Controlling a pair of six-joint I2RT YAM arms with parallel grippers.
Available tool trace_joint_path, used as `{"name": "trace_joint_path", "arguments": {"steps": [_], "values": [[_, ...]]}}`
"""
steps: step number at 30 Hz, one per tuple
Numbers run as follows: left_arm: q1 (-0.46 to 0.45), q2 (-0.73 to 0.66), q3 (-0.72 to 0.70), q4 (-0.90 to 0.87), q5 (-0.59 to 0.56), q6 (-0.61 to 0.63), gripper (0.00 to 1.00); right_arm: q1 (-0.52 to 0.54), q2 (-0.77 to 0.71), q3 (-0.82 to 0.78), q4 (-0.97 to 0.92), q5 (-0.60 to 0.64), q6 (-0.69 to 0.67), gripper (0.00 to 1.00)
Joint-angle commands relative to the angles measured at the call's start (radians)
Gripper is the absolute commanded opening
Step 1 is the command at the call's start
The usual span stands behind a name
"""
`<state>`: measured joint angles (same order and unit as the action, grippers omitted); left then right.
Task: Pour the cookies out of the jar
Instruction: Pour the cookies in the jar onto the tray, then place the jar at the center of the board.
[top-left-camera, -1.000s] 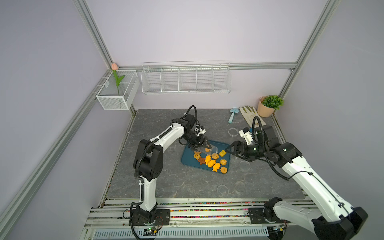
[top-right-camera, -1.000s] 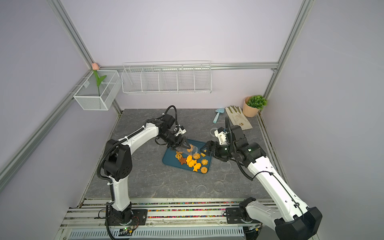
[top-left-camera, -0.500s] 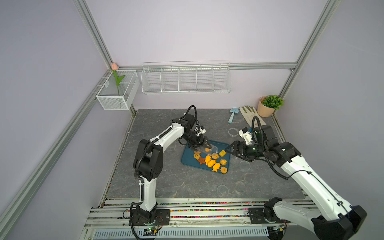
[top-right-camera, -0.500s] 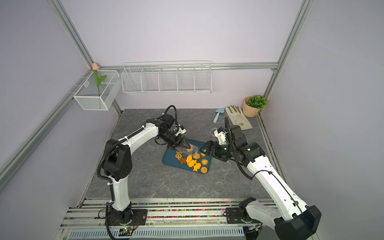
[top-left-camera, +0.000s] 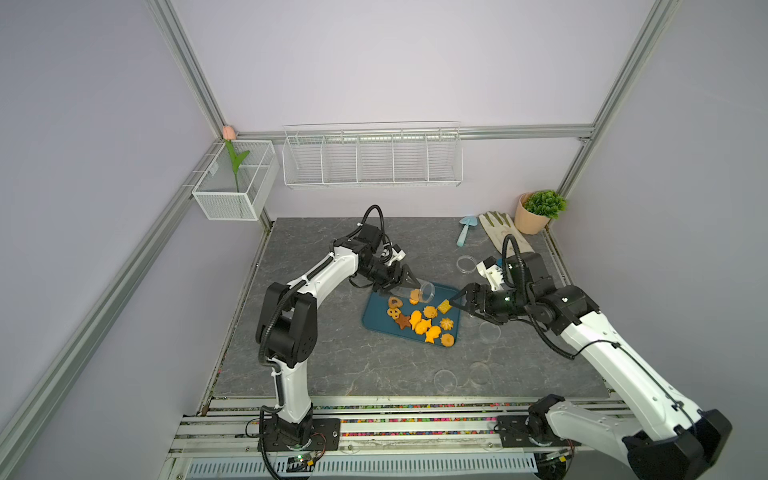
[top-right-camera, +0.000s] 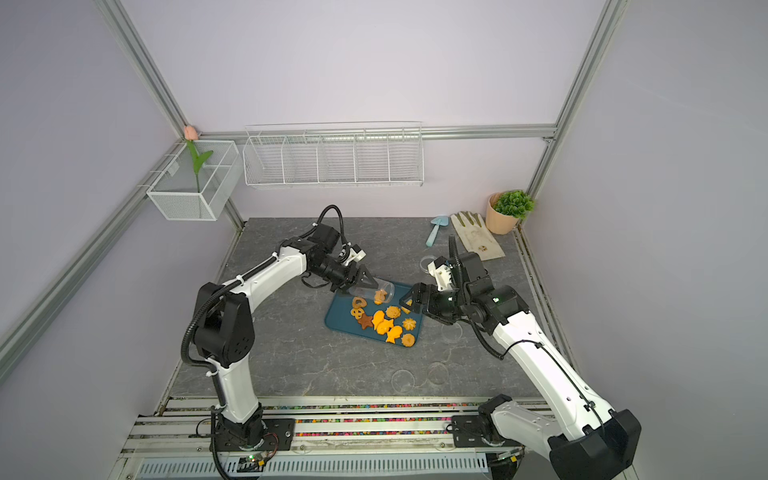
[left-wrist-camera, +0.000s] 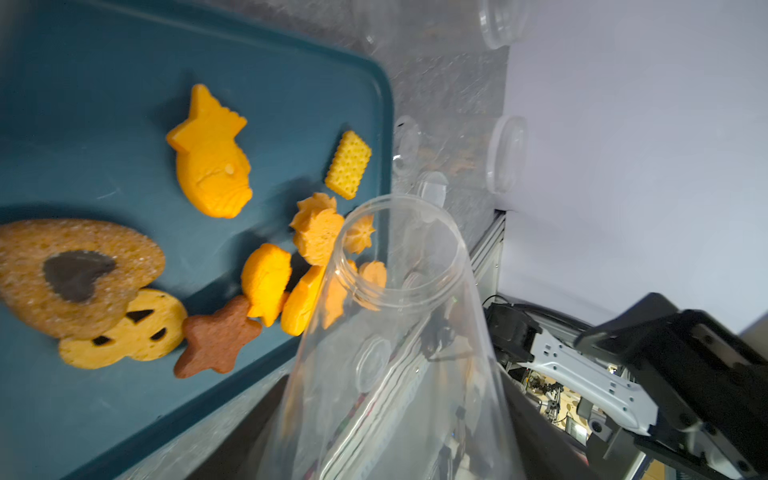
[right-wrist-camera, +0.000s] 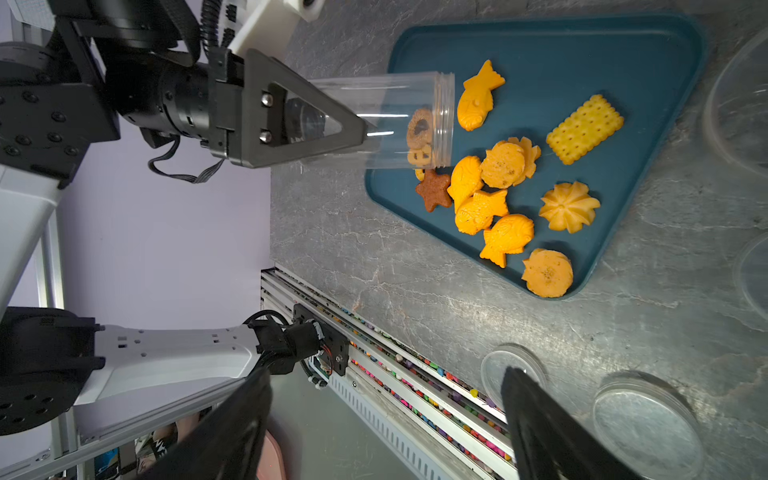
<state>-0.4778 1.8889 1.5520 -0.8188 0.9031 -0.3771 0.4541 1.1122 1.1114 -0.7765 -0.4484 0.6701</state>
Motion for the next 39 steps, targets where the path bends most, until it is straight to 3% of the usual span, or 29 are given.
{"name": "trace_joint_path", "arguments": {"steps": [1,14,24,29,39], "values": [[0.021,-0.097,-0.031,0.186,0.108,-0.137,0.7,-0.001,-0.017,0.044,-0.021,0.007,-0.025,0.88],[0.024,-0.26,-0.131,0.515,0.197,-0.408,0.7,-0.08,0.025,0.252,-0.067,-0.071,-0.043,0.88],[0.024,-0.335,-0.19,0.667,0.259,-0.551,0.7,-0.164,0.011,0.241,0.077,-0.211,0.082,0.88],[0.012,-0.36,-0.265,0.896,0.276,-0.739,0.7,-0.167,0.017,0.203,0.186,-0.265,0.162,0.88],[-0.079,-0.372,-0.259,0.912,0.27,-0.751,0.7,-0.167,0.034,0.156,0.347,-0.372,0.268,0.88]]}}
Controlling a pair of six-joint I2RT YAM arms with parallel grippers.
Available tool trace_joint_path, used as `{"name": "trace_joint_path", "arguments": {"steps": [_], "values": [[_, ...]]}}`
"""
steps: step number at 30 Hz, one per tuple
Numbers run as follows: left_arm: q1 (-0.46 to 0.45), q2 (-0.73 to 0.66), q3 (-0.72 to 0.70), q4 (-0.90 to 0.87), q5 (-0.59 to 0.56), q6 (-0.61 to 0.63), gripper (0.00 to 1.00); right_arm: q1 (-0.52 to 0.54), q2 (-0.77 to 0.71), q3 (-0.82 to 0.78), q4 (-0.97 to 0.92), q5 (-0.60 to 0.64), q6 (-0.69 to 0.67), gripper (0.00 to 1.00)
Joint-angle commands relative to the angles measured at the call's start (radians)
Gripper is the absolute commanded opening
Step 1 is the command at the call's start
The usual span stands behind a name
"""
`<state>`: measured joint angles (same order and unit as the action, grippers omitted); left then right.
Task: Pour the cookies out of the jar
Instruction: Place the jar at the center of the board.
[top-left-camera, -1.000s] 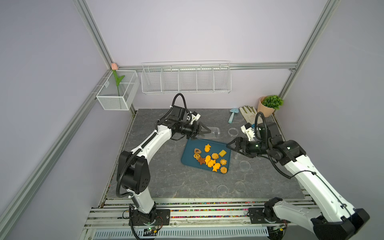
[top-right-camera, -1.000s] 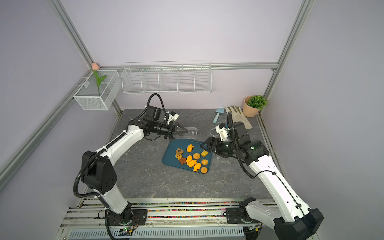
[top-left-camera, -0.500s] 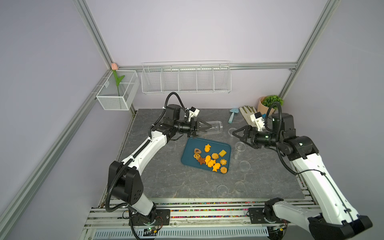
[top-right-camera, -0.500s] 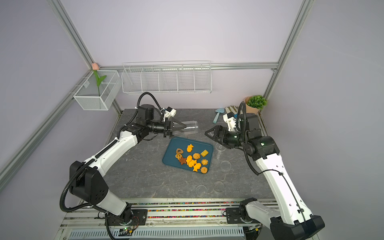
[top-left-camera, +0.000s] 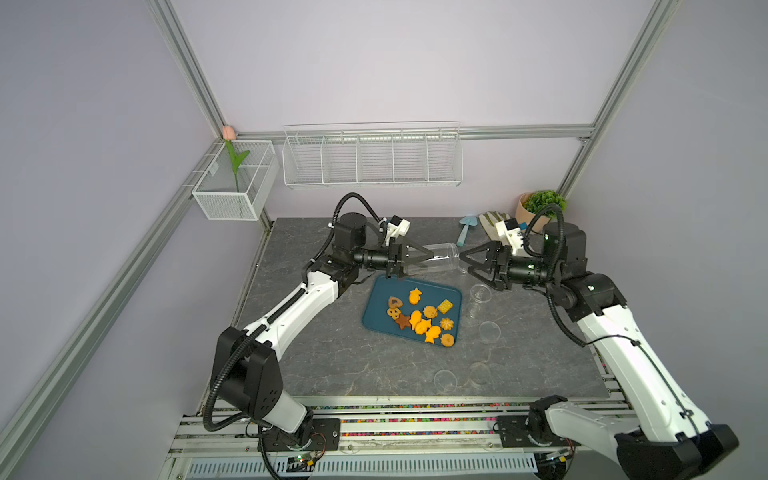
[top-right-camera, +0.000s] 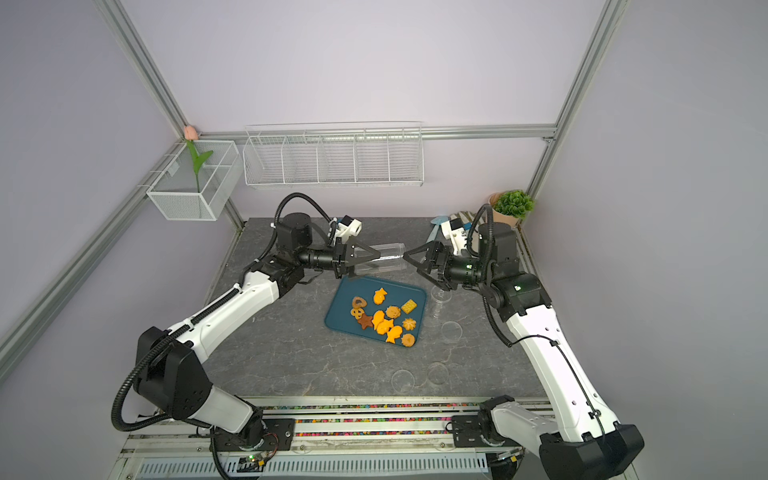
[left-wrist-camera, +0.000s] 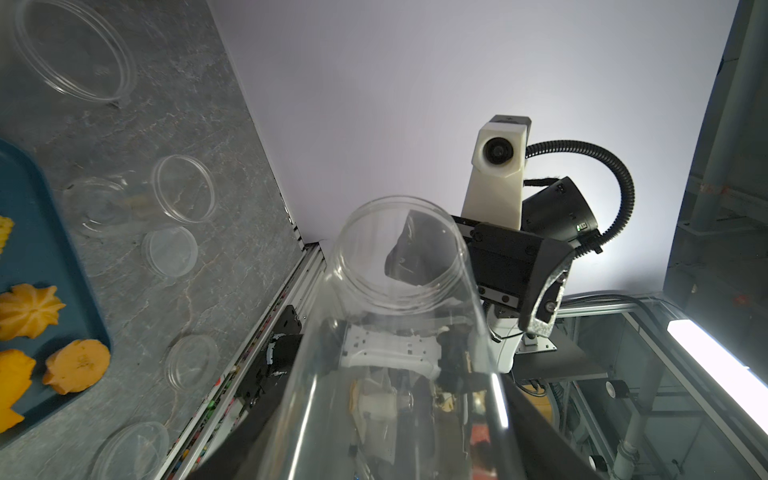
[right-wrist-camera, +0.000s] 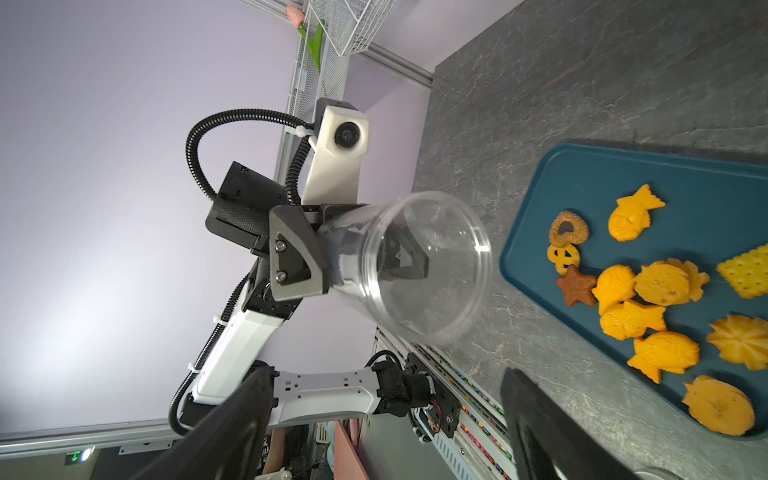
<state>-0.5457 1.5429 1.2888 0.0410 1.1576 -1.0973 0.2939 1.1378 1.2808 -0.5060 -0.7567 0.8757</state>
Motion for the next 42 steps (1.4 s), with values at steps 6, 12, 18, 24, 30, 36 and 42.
{"name": "trace_joint_path", "arguments": {"steps": [6,12,18,24,30,36,42], "values": [[-0.018,-0.03,0.001,0.118,0.022,-0.083,0.71,-0.007,0.007,-0.017,0.059,-0.069,0.048,0.88],[-0.028,-0.027,0.009,0.123,0.032,-0.089,0.7,-0.006,0.005,-0.015,0.041,-0.061,0.04,0.88],[-0.046,-0.024,0.009,0.128,0.041,-0.093,0.7,-0.006,0.02,-0.04,0.113,-0.102,0.088,0.88],[-0.051,-0.024,0.012,0.146,0.051,-0.105,0.7,-0.005,0.046,-0.08,0.234,-0.187,0.148,0.88],[-0.071,-0.021,-0.008,0.188,0.063,-0.135,0.71,-0.002,0.07,-0.113,0.384,-0.243,0.239,0.91],[-0.079,-0.018,-0.018,0.207,0.06,-0.142,0.7,0.012,0.092,-0.116,0.444,-0.284,0.287,0.99],[-0.079,0.003,-0.002,0.22,0.065,-0.148,0.7,0.026,0.08,-0.124,0.435,-0.327,0.293,0.93]]}}
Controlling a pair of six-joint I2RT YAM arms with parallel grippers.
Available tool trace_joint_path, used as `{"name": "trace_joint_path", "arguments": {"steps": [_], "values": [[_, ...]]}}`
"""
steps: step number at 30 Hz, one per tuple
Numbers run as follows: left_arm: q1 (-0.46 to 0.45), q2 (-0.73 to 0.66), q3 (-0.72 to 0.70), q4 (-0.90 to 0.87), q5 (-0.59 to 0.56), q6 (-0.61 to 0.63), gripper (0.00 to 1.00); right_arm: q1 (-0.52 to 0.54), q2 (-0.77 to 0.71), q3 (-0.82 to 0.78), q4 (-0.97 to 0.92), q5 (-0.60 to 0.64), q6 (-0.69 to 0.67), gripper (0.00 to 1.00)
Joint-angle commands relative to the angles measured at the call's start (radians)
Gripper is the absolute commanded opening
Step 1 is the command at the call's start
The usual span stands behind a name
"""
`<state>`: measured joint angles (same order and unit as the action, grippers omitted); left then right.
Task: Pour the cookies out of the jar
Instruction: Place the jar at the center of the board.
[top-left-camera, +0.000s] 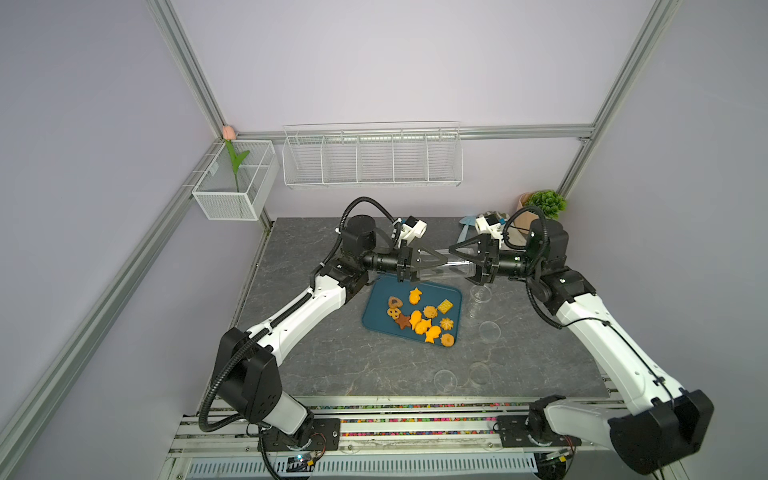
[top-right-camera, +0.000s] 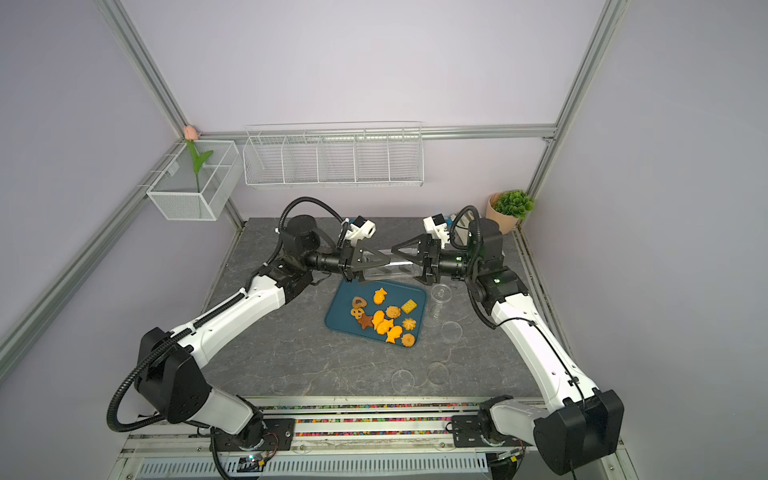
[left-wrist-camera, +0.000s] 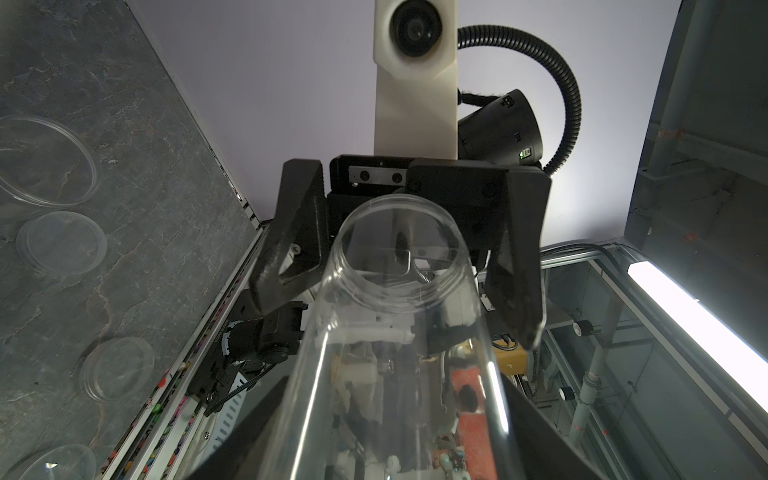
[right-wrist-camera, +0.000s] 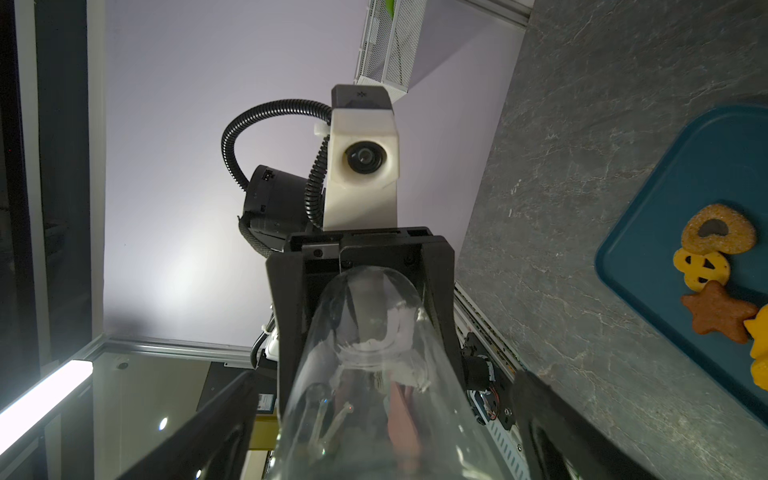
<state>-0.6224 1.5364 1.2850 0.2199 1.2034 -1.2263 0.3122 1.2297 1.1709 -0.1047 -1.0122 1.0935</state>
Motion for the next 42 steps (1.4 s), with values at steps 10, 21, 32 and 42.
{"name": "trace_joint_path", "arguments": {"steps": [10,21,32,42], "values": [[-0.003,0.036,0.016,0.038,0.032,-0.018,0.7,0.006,-0.045,0.006,-0.079,-0.087,0.006,0.84],[-0.002,0.027,0.015,0.014,0.036,-0.004,0.7,0.007,-0.045,-0.002,-0.078,-0.077,0.006,0.73],[-0.001,0.022,0.016,-0.02,0.043,0.02,0.74,0.006,-0.051,-0.002,-0.089,-0.047,-0.001,0.64],[0.01,0.006,0.039,-0.15,0.039,0.112,1.0,-0.004,-0.064,-0.002,-0.13,-0.042,-0.03,0.64]]}}
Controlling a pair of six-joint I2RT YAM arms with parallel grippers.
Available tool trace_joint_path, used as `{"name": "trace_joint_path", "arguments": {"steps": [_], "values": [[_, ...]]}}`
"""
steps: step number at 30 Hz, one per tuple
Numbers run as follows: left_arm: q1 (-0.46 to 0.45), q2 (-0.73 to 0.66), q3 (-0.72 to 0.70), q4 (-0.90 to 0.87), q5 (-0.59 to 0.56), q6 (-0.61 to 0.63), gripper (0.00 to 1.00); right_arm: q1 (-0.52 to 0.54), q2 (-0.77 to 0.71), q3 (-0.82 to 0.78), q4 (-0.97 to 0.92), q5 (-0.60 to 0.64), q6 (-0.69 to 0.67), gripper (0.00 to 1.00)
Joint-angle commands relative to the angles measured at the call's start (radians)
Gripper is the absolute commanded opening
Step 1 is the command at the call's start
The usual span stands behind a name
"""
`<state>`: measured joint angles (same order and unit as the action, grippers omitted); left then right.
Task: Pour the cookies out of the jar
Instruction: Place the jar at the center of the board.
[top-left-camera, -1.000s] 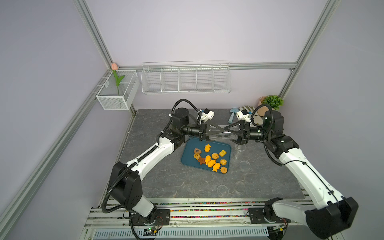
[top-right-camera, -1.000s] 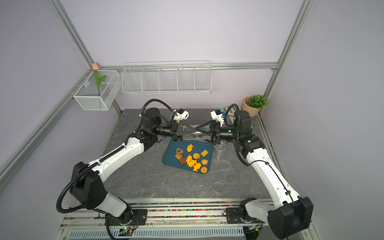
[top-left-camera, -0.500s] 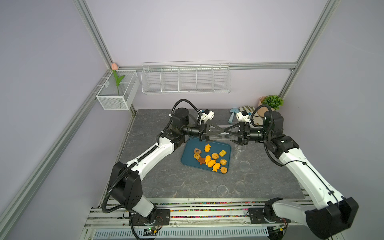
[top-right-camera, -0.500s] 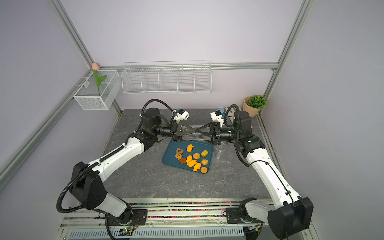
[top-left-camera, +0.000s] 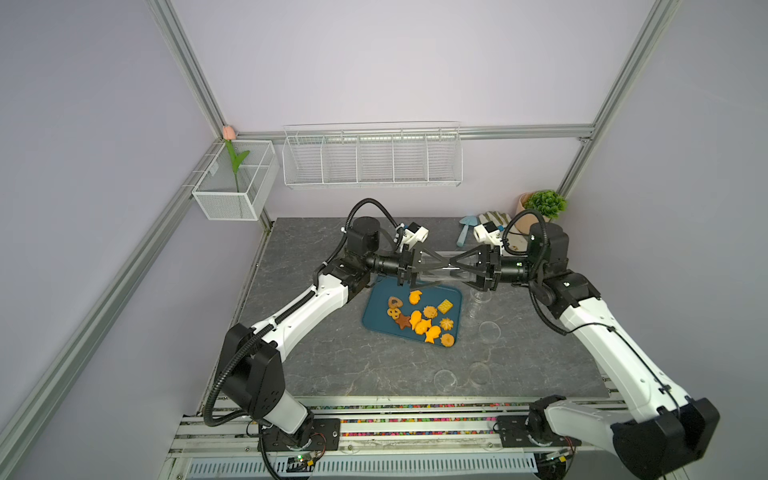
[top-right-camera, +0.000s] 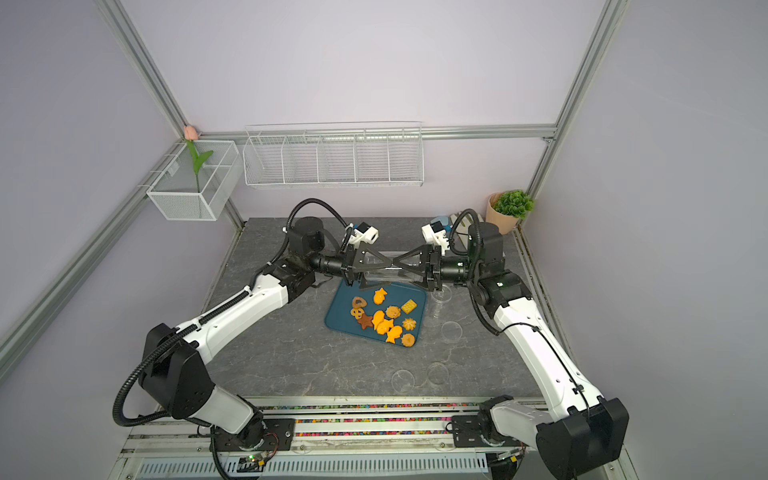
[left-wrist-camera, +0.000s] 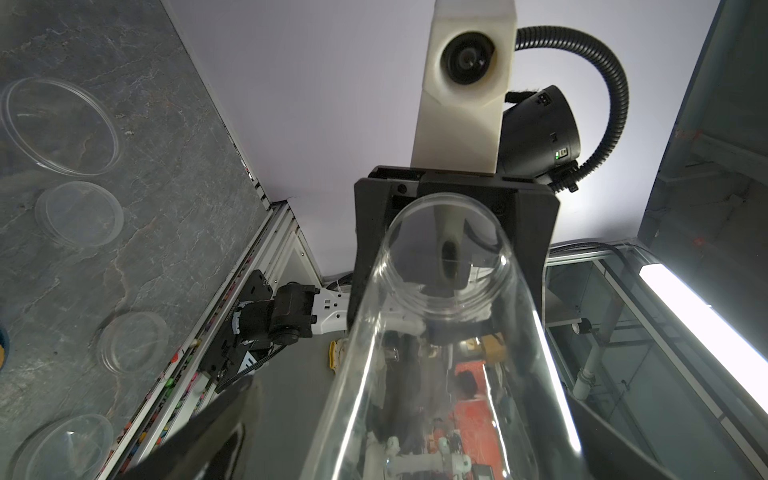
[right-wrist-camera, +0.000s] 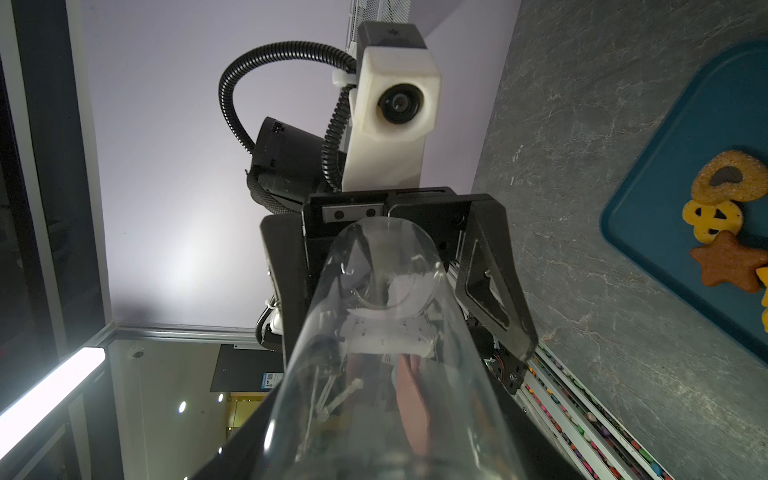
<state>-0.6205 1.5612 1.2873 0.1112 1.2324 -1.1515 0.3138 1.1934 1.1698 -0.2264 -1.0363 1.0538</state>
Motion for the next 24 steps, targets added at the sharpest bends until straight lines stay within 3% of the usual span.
{"name": "trace_joint_path", "arguments": {"steps": [1,12,15,19,24], "values": [[0.013,-0.022,0.034,-0.045,0.009,0.04,1.0,-0.006,-0.028,-0.001,-0.01,-0.016,0.009,0.64],[0.078,-0.07,0.023,-0.089,-0.032,0.059,1.0,-0.012,-0.035,-0.003,-0.042,-0.017,-0.015,0.64],[0.114,-0.094,0.027,-0.213,-0.079,0.165,1.0,-0.015,-0.035,0.0,-0.049,-0.021,-0.017,0.64],[0.194,-0.146,0.057,-0.493,-0.224,0.35,1.0,-0.017,-0.035,0.007,-0.071,-0.022,-0.033,0.64],[0.243,-0.235,0.109,-0.805,-0.57,0.563,1.0,-0.019,-0.03,0.017,-0.137,-0.012,-0.081,0.64]]}}
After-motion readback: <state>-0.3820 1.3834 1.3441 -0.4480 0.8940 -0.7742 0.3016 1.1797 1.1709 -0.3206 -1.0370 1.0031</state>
